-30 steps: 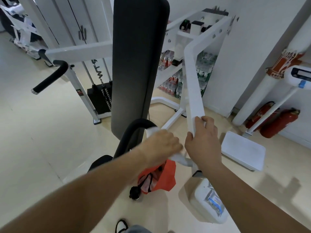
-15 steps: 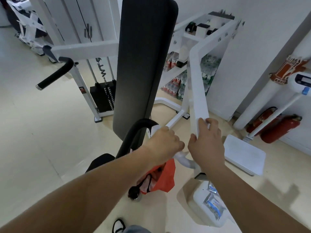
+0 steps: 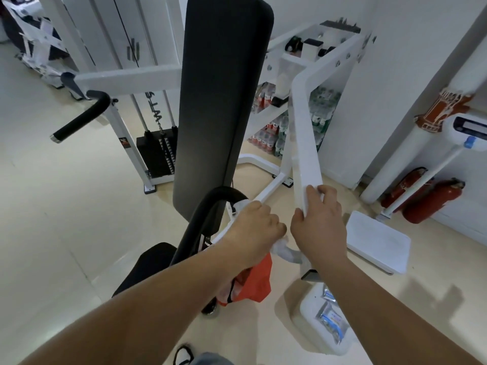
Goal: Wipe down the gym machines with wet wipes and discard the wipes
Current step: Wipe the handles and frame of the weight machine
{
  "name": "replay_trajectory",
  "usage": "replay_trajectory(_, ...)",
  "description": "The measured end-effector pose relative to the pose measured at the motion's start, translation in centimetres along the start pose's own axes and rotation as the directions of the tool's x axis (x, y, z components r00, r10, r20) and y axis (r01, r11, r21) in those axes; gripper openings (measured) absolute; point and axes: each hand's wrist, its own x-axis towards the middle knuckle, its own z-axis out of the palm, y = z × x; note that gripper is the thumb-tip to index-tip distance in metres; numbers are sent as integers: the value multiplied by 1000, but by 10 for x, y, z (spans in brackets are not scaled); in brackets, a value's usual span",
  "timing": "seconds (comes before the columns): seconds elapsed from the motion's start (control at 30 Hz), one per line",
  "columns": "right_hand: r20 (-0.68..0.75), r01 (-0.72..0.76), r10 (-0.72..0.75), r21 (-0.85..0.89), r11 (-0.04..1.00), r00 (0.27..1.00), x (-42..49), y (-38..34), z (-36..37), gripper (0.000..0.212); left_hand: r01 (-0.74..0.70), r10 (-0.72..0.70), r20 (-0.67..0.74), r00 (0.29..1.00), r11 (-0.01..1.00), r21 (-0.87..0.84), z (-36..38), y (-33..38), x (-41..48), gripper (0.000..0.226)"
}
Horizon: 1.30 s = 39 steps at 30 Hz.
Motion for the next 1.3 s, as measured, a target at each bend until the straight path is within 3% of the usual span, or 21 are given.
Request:
replay_trajectory(0.07,-7,17,-17,10,1000,1000,-1,2,0,50,0,-1,23,1000,1000,26,-4,-27,3,15)
replay_trajectory(0.13,-5,16,-16,21,1000,1000,-2,2,1,50,227,-222,91,971,973,-42,-8,-61,1,13)
replay_trajectory(0.2,-19,14,-13,22,1000,1000,-2,2,1,49,475,-451,156,879,861,-181,-7,-85,-3,15)
replay_trajectory(0.27,-27,8,-8,14,1000,1000,0,-1,2,47,589,-554,204,807,779,-215,-6,-82,-4,21)
replay_trajectory(0.33,-25,14,-15,-21,1000,1000,1,-2,4,47,573,-554,167,816,813,-100,-12,-56,3,23)
replay_trajectory(0.43,-20,16,-17,-56,998,1000,2,-2,4,49,207,-210,122,970,978,31,-21,6,13,11)
replay_trajectory(0.5,-4,6,-6,-62,998,1000,2,-2,3,50,29,-28,133,991,1000,-4,-15,22,9,11)
replay_trajectory(0.6,5,14,-13,-43,999,1000,0,0,1,52,-55,55,32,998,998,13,-8,-4,3,16)
replay_trajectory(0.7,6,26,-26,-13,1000,1000,-1,2,1,53,166,-163,64,985,986,-35,-12,-52,0,15)
replay_trajectory(0.8,-3,10,-11,-17,1000,1000,0,1,1,53,487,-476,110,872,867,-110,-11,-70,0,18)
replay_trajectory(0.87,-13,6,-6,-45,999,1000,1,-1,3,52,590,-580,141,802,806,-39,-10,-57,3,24)
replay_trajectory(0.93,-18,15,-16,-63,998,1000,2,-2,4,52,536,-535,81,841,844,10,-11,-30,9,22)
replay_trajectory(1.03,-15,8,-9,-59,998,1000,3,-2,3,52,165,-165,71,984,986,-4,-5,4,5,18)
replay_trajectory(1.13,-13,24,-25,-45,999,1000,1,1,3,52,-26,26,-28,999,1000,1,7,-11,1,18)
replay_trajectory(1.17,-15,20,-20,-38,999,1000,1,1,3,52,-6,6,-25,1000,1000,-3,7,-25,0,17)
replay_trajectory(1.23,-33,31,-32,-23,999,999,-1,0,2,49,204,-203,20,979,977,-55,3,-57,-4,17)
replay_trajectory(1.3,-93,144,-149,-60,988,984,-3,-3,2,38,505,-506,54,861,837,-212,-4,-76,-7,20)
